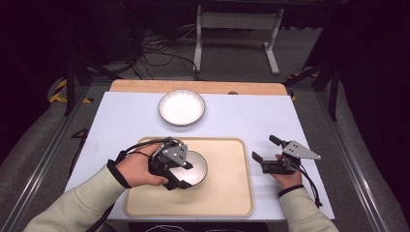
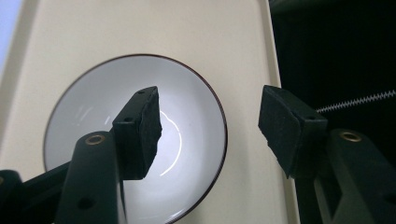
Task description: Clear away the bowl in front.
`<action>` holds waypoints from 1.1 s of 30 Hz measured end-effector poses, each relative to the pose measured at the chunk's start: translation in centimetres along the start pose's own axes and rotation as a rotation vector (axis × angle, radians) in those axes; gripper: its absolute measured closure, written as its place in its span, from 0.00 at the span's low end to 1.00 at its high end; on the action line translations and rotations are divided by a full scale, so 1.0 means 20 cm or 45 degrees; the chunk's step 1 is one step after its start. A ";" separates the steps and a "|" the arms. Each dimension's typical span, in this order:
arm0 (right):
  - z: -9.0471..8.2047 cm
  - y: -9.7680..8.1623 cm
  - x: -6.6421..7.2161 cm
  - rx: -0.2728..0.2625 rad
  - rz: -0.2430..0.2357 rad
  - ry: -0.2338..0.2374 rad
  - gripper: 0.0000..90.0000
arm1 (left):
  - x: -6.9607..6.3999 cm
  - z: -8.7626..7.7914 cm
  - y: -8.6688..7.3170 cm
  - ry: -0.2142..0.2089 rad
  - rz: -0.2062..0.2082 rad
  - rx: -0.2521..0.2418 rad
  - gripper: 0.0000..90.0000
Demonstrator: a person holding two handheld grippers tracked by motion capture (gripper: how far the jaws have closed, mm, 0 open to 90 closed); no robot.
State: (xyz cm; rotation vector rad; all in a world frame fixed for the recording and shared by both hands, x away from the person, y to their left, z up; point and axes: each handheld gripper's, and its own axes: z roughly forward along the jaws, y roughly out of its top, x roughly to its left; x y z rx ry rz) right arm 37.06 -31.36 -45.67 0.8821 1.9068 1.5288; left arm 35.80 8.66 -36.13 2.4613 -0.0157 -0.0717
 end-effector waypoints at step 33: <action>0.00 0.00 0.00 0.001 -0.014 0.012 0.03 | -0.09 -0.24 -0.36 0.361 -0.248 -0.463 0.32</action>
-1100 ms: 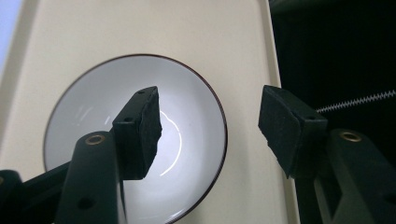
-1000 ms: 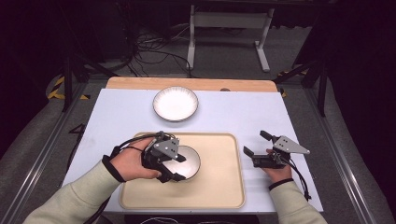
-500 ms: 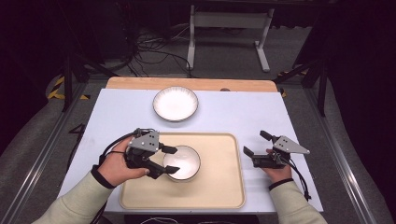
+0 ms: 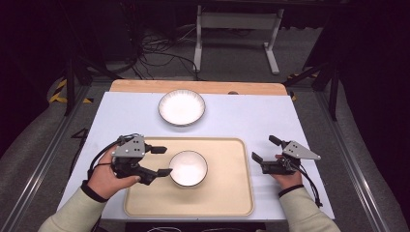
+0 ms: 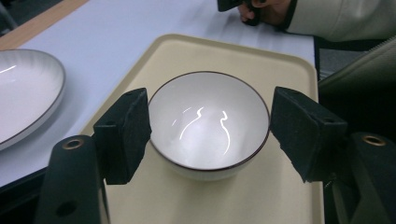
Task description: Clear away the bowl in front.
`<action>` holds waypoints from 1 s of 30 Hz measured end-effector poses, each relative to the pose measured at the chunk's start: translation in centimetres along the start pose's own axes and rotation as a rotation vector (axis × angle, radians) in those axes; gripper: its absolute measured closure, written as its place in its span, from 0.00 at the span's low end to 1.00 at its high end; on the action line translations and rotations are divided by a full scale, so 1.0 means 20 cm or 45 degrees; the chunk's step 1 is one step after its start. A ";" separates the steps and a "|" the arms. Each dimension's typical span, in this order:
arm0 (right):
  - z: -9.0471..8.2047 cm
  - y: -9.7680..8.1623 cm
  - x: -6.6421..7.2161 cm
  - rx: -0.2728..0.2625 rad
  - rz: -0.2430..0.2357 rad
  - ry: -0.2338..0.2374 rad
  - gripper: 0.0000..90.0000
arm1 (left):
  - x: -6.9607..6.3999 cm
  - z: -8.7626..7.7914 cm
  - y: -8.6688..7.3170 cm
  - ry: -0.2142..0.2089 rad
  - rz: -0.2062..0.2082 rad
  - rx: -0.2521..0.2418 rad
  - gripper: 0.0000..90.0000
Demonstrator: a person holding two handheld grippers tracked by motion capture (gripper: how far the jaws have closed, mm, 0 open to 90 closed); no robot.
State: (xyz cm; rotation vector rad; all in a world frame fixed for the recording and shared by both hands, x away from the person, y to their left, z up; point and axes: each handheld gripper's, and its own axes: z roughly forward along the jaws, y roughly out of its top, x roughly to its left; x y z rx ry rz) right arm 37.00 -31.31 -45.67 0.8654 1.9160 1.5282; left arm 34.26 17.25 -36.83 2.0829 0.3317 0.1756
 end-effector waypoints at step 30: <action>0.00 0.00 0.00 -0.008 0.002 0.003 0.03 | 0.10 -0.19 -0.48 0.317 -0.228 -0.244 0.17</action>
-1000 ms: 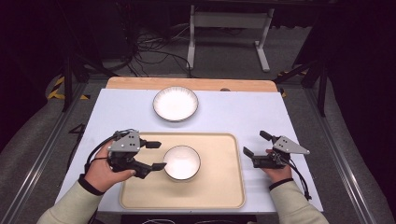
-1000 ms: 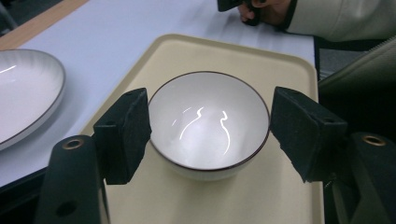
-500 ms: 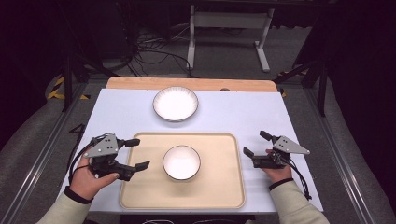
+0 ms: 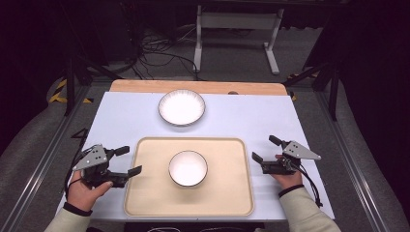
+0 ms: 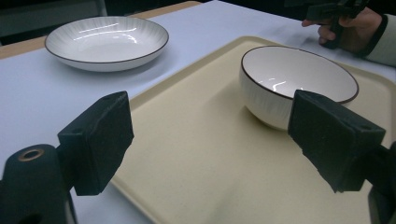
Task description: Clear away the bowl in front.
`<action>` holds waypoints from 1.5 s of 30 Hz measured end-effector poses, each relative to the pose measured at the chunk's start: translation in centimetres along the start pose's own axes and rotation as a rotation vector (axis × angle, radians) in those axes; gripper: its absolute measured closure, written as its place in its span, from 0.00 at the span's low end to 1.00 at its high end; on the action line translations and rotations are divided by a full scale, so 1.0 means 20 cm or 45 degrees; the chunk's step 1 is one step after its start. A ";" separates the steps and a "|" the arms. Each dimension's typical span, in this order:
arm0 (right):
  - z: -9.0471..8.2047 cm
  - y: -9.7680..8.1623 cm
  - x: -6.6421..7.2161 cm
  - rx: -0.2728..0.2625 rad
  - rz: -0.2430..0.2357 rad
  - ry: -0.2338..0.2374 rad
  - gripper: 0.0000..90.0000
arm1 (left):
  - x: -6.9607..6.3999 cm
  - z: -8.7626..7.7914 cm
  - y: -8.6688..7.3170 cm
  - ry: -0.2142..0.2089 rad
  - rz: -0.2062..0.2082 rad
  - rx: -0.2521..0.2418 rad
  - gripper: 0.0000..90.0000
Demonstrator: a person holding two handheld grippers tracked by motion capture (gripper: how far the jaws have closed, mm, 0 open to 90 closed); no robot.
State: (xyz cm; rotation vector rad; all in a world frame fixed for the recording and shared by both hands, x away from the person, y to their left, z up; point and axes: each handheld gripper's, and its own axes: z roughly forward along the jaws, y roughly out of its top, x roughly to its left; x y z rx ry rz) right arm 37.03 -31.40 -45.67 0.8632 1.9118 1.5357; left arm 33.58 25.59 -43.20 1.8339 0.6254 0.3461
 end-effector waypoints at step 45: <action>0.00 0.00 0.00 -0.003 -0.008 0.003 0.03 | 0.07 -0.03 -0.20 0.002 0.003 0.070 0.01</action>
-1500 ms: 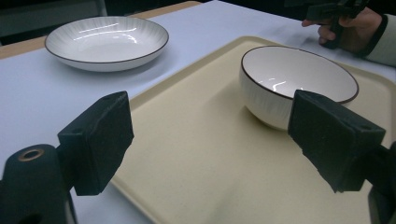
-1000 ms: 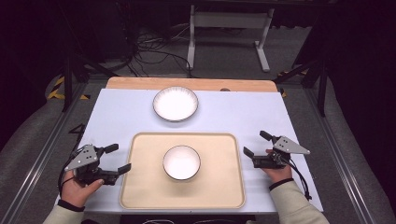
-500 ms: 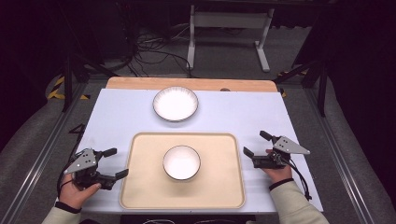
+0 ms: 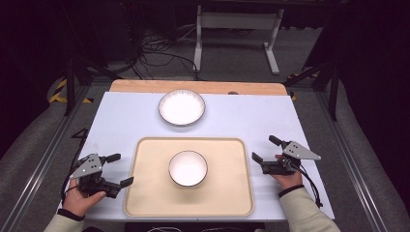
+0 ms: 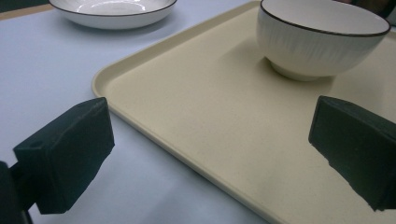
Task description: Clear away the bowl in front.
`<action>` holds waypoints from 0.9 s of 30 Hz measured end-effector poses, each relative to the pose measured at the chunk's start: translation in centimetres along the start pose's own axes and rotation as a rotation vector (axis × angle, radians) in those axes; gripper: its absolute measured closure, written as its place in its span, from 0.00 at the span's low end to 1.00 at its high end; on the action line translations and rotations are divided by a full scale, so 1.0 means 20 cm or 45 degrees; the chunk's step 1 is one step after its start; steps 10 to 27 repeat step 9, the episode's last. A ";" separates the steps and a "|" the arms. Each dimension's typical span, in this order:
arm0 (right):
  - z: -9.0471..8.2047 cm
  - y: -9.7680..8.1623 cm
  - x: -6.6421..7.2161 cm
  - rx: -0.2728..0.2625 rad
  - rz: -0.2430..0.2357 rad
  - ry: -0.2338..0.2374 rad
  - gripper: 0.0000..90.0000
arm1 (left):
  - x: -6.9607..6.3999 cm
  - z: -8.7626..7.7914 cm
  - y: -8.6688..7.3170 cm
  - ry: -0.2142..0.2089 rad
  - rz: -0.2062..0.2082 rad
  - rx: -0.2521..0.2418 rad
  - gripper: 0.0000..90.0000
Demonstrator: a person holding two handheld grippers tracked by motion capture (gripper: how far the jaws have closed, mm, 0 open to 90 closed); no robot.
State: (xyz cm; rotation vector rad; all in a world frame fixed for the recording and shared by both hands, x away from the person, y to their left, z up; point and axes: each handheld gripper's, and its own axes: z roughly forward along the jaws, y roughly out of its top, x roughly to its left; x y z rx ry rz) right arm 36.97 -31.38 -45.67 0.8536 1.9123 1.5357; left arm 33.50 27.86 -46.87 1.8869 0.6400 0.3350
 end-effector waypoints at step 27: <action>0.00 0.00 0.00 -0.002 0.002 0.000 0.03 | 0.00 0.01 0.00 -0.011 -0.006 0.019 0.01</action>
